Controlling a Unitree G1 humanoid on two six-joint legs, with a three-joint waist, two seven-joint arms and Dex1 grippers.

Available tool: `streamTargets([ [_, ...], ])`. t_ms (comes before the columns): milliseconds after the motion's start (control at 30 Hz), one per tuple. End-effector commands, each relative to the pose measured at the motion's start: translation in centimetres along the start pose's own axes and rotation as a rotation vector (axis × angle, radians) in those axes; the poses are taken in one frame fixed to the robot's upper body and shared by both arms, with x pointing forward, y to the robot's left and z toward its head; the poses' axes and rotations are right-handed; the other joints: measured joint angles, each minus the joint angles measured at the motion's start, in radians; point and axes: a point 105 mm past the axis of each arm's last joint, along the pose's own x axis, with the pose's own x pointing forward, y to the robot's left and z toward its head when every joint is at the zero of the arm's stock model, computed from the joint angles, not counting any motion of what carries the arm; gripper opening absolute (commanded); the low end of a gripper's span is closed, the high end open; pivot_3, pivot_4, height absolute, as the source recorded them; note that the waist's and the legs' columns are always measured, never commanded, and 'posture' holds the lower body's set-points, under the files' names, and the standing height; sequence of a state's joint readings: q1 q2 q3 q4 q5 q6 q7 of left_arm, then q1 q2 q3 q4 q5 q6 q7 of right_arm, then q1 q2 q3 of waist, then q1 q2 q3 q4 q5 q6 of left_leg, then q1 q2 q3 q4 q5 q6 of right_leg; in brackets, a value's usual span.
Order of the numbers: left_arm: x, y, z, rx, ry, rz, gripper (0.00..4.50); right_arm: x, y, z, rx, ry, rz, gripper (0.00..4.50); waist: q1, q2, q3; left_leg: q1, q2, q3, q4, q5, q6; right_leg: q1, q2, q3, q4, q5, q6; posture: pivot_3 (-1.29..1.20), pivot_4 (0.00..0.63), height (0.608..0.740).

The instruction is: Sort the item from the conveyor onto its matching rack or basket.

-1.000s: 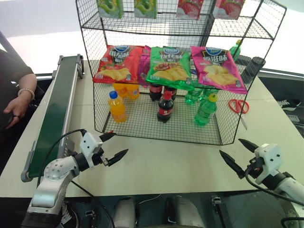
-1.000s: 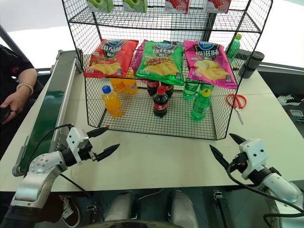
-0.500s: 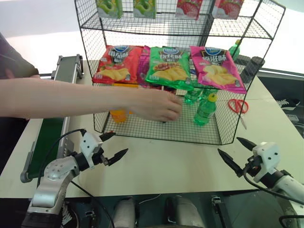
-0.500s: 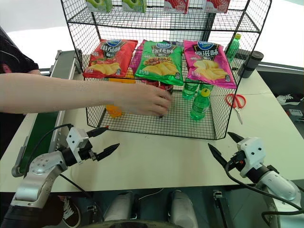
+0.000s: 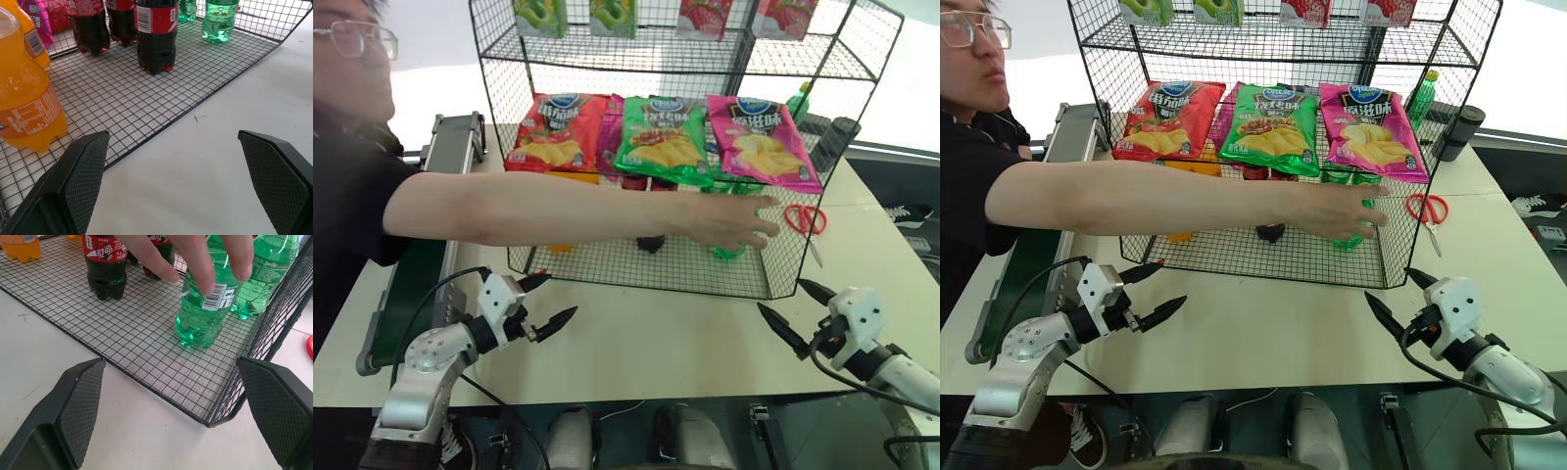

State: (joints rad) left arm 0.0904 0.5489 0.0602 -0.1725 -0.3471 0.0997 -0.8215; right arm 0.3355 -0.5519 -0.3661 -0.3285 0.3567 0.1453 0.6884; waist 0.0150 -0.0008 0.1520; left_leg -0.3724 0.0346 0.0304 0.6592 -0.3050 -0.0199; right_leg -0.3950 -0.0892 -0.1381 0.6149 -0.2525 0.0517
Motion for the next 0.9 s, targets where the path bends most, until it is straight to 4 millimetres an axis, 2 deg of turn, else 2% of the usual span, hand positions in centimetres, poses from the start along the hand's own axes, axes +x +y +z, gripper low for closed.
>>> streamTargets([
  [33,0.09,0.09,1.23,0.041,-0.038,0.005,4.5,0.1,-0.13,1.0,-0.035,-0.024,-0.002,4.46,0.0,0.0,0.0,0.0,0.0,0.0,0.0,0.0,0.0,0.0,0.0,0.0,0.0,0.0,0.0,0.0,0.15,0.74],
  [900,0.28,0.8,1.49,0.059,-0.046,0.047,4.5,0.66,-0.07,1.3,-0.032,-0.039,-0.008,4.46,0.0,0.0,0.0,0.0,0.0,0.0,0.0,0.0,0.0,0.0,0.0,0.0,0.0,0.0,0.0,0.0,0.15,0.74],
])
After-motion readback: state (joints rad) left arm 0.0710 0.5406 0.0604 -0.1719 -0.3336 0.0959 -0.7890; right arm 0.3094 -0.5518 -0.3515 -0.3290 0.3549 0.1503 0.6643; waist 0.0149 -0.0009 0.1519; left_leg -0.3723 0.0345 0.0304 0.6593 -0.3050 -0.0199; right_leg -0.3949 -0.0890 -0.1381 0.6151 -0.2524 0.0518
